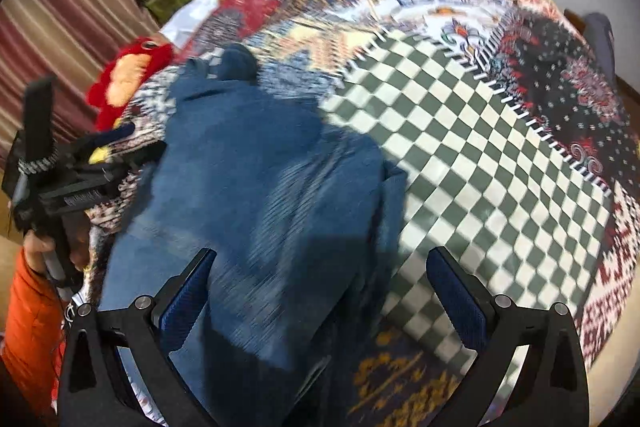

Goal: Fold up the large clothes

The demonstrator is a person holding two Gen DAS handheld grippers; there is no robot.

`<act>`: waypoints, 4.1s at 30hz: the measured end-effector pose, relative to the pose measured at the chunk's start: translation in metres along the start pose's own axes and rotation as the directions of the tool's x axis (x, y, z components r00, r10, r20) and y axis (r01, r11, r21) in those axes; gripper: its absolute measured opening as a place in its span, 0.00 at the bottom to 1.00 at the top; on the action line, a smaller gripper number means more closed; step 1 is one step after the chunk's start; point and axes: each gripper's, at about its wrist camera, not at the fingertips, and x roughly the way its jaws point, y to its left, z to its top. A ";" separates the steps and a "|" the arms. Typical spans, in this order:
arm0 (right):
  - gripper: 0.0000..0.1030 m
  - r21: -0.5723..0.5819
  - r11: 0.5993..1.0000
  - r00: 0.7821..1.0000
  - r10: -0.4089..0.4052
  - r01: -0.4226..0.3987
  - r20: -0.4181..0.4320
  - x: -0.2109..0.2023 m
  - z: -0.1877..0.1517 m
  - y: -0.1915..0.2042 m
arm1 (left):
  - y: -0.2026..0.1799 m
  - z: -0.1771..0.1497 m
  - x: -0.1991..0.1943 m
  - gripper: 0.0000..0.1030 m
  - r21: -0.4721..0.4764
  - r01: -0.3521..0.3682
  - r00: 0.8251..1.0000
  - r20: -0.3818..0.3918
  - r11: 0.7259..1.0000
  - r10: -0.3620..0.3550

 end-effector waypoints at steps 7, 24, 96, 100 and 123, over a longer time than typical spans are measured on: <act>1.00 0.100 0.993 0.998 0.051 -0.055 0.047 0.008 0.005 -0.034 | -0.009 0.034 0.031 0.96 0.054 -0.025 0.999 -0.037 0.998 0.027; 1.00 -0.122 0.969 0.958 -0.183 0.213 0.220 -0.075 -0.030 0.034 | 0.008 -0.007 -0.085 0.96 0.035 0.080 0.992 0.094 0.996 -0.083; 0.45 0.034 0.976 0.976 0.217 -0.216 -0.025 0.029 -0.043 0.189 | 0.130 -0.131 -0.102 0.62 -0.385 0.371 0.910 -0.030 0.845 -0.413; 0.45 0.043 0.978 0.978 0.205 -0.203 -0.047 0.051 -0.042 0.184 | 0.138 -0.142 -0.073 0.63 -0.421 0.358 0.905 -0.062 0.833 -0.420; 0.62 -0.148 0.988 0.997 0.047 -0.038 0.057 0.000 -0.061 0.186 | 0.104 -0.164 -0.125 0.79 -0.152 0.119 0.992 -0.020 0.981 -0.124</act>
